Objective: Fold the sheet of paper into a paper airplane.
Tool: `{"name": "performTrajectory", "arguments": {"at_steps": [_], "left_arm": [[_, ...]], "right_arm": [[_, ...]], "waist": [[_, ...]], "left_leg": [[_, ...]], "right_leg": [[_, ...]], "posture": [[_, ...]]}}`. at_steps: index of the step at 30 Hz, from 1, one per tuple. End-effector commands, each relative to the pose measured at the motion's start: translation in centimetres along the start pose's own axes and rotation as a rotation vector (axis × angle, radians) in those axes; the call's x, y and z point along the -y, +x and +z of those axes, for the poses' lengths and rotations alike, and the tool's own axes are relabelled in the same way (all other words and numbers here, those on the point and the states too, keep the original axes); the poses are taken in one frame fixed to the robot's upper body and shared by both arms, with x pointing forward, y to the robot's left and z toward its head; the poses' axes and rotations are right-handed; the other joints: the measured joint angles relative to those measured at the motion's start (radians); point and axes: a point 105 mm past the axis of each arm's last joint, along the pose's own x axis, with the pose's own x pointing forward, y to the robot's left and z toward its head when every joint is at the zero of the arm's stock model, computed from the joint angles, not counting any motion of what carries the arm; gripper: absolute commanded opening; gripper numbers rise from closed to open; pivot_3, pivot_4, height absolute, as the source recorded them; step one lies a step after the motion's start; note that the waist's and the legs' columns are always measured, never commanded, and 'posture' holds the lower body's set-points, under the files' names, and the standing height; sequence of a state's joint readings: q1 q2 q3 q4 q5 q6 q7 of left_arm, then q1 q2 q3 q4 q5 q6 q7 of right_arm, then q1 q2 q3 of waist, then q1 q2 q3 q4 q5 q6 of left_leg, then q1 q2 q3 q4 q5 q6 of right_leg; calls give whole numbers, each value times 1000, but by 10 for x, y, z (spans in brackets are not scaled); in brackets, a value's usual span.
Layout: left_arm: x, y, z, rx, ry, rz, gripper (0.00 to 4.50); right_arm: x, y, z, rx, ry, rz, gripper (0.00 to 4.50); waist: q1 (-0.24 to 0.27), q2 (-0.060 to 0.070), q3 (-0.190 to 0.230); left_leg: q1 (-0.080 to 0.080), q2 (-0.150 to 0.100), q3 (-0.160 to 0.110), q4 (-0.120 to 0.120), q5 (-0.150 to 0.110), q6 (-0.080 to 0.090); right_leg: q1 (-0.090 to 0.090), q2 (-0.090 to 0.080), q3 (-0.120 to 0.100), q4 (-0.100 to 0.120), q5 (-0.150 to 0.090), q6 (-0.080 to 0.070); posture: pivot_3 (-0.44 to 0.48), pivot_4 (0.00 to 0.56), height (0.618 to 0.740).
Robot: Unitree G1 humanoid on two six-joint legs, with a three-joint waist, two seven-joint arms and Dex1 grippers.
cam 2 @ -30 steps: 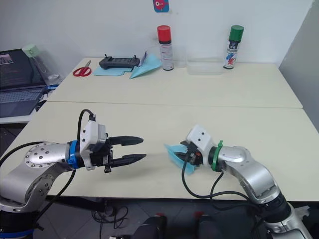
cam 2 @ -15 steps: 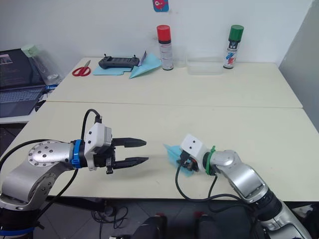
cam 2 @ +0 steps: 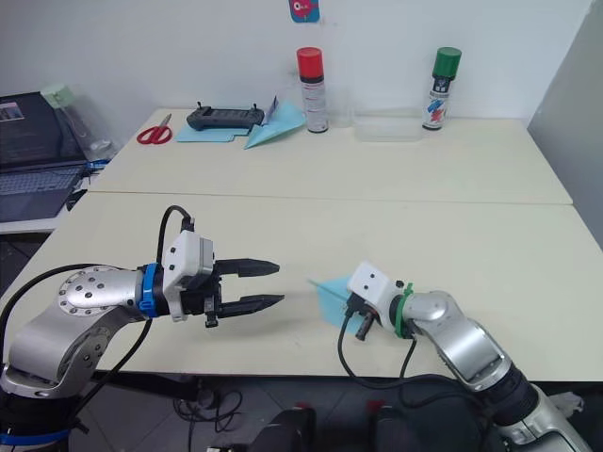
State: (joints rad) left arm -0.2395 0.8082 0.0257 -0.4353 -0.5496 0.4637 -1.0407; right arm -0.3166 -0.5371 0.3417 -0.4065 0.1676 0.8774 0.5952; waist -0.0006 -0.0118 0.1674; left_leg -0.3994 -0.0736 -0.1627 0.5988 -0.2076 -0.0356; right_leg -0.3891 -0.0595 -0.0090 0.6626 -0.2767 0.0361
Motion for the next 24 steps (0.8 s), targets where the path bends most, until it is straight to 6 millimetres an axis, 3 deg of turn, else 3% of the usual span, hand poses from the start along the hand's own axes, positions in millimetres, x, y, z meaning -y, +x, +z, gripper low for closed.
{"name": "performTrajectory", "arguments": {"at_steps": [1,4,9,12,17,20,24], "left_arm": [[-5,4,15,36,0,-21,2568],[-21,13,37,79,-26,-40,2568],[-37,35,60,86,0,-94,2568],[-42,43,69,110,8,-114,2568],[-41,45,64,87,38,-145,2568],[-40,45,63,86,33,-147,2568],[-40,45,61,86,28,-140,2568]], "right_arm": [[33,-24,19,114,107,-173,65],[74,-49,11,150,334,-412,65],[107,-61,-11,134,529,-687,65],[113,-61,-18,128,615,-757,65],[107,-55,-24,86,653,-737,65],[107,-55,-23,104,667,-723,614],[108,-56,-14,132,630,-696,1948]], "waist": [[0,0,0],[2,-1,0],[-5,-1,0],[-24,0,1],[-36,1,1],[-35,1,1],[-33,1,1]], "left_leg": [[0,0,0,0,0,0],[0,0,0,1,0,0],[1,-1,2,3,0,0],[1,-1,3,3,2,-3],[1,0,3,1,3,-5],[1,0,3,1,1,-2],[1,-1,3,2,1,-1]], "right_leg": [[0,0,0,0,0,0],[1,3,-1,1,0,1],[1,4,0,2,1,1],[0,4,2,3,3,-3],[-1,4,2,3,3,-4],[-1,4,2,3,3,-4],[-1,4,1,3,3,-4]], "posture": [[0,150,740],[0,150,740],[0,150,740],[0,150,740],[0,150,740],[0,150,740],[0,150,740]]}}
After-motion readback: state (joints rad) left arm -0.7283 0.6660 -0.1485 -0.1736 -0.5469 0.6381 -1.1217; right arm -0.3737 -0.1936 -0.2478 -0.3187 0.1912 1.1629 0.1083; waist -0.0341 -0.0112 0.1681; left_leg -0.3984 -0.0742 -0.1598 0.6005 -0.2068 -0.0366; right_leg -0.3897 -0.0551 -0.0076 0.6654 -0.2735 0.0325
